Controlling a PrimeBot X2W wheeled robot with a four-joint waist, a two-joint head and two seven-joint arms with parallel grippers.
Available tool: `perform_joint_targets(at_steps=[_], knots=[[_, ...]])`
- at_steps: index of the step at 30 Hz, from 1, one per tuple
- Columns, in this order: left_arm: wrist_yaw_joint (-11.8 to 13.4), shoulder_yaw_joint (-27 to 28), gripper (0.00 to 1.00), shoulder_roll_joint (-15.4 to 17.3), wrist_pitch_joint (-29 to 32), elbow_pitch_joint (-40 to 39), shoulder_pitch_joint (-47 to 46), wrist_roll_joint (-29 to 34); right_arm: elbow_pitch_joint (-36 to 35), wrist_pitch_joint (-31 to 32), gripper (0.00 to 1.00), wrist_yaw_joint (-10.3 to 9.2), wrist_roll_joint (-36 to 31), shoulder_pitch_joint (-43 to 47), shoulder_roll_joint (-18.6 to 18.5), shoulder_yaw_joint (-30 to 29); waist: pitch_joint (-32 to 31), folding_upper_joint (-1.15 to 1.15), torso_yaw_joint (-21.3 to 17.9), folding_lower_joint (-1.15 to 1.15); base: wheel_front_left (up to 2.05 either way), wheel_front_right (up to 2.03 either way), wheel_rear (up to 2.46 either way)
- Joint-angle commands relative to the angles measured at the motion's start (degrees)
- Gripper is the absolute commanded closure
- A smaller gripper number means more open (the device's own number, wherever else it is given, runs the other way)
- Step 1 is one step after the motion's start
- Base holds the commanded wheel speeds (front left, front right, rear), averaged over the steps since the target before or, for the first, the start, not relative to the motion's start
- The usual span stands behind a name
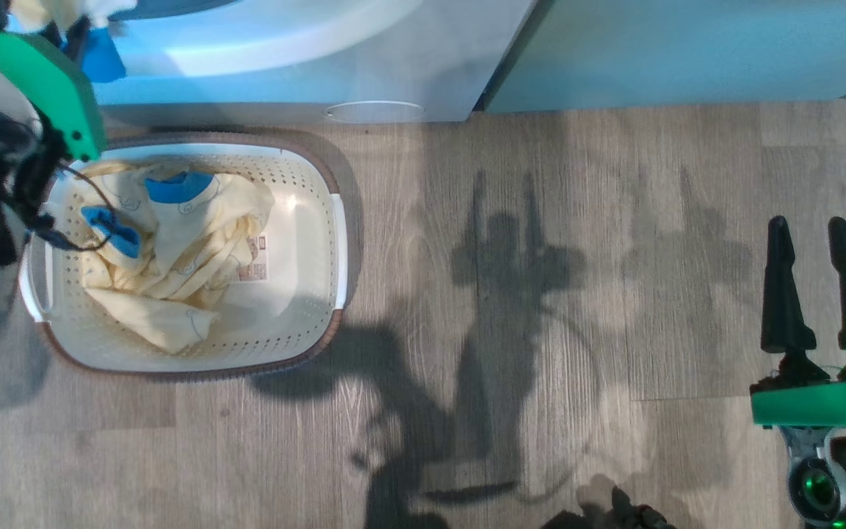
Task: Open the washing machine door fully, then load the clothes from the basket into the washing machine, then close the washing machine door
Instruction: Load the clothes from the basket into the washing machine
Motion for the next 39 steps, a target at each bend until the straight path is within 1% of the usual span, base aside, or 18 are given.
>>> perform_joint_targets(at_steps=[1, 4, 8, 9, 12, 16, 21, 25, 30, 34, 37, 39], knots=[[-0.12, 2.04, 1.00, 4.61, 1.09, -5.02, -1.68, -0.57, -1.74, -0.37, 0.00, -0.16, 0.72, 0.75, -0.84, 1.08, 0.17, 0.00, -0.24, 0.00, 0.00, 0.00, 0.00], [0.67, 3.20, 1.00, 7.75, 5.59, -11.89, -1.79, -1.52, -1.63, -0.37, 0.00, -0.16, 1.89, 0.30, -0.84, 1.59, 0.73, 0.00, -1.23, 0.00, 0.00, 0.00, 0.00], [2.54, 4.89, 1.00, 11.71, 11.65, -20.25, -2.23, -2.53, -1.41, -0.37, 0.00, -0.16, 3.68, -0.38, -0.84, 2.30, 1.94, 0.00, -3.36, 0.00, 0.00, 0.00, 0.00], [2.54, 4.89, 1.00, 11.71, 11.65, -20.25, -2.23, -2.53, -1.41, -0.37, 0.00, -0.16, 3.68, -0.38, -0.84, 2.30, 1.94, 0.00, -3.36, 0.00, 0.00, 0.00, 0.00], [3.90, 6.17, 1.00, 14.45, 15.50, -24.74, -3.16, -2.98, -1.27, -0.37, 0.00, -0.16, 5.21, -0.95, -0.84, 2.93, 3.22, 0.00, -5.36, 0.00, 0.00, 0.00, 0.00], [5.05, 7.39, 1.00, 17.86, 19.42, -27.45, -4.60, -2.99, -1.08, -0.37, 0.00, -0.16, 7.25, -1.56, -0.84, 4.03, 5.17, 0.00, -8.39, 0.00, 0.00, 0.00, 0.00], [5.71, 8.80, 1.00, 21.39, 21.41, -26.41, -7.19, -2.54, -1.02, -0.37, 0.00, -0.16, 9.52, -2.02, -0.84, 5.45, 7.80, 0.00, -12.19, 0.00, 0.00, 0.00, 0.00], [5.96, 9.48, 1.00, 23.60, 22.04, -23.86, -9.83, -1.84, -0.99, -0.37, 0.00, -0.16, 11.15, -2.16, -0.84, 6.64, 9.51, 0.00, -14.96, 0.00, 0.00, 0.00, 0.00], [6.61, 9.70, 1.00, 25.97, 21.07, -21.42, -14.02, 0.35, -1.07, -0.37, 0.00, -0.16, 12.65, -2.25, -0.84, 8.23, 11.37, 0.00, -18.00, 0.00, 0.00, 0.00, 0.00], [7.76, 10.06, 1.00, 27.20, 14.86, -21.29, -17.44, 3.40, -1.39, -0.37, 0.00, -0.16, 13.52, -2.12, -0.84, 9.04, 12.47, 0.00, -19.80, 0.00, 0.00, 0.00, 0.00], [8.37, 9.99, 1.00, 26.93, 9.59, -21.00, -18.82, 5.05, -1.53, -0.37, 0.00, -0.16, 13.74, -1.82, -0.84, 9.04, 12.84, 0.00, -20.22, 0.00, 0.00, 0.00, 0.00], [8.66, 9.70, 1.00, 26.34, 8.31, -19.83, -19.11, 5.37, -1.60, -0.37, 0.00, -0.16, 13.73, -1.72, -0.84, 8.87, 12.96, 0.00, -20.13, 0.00, 0.00, 0.00, 0.00]])
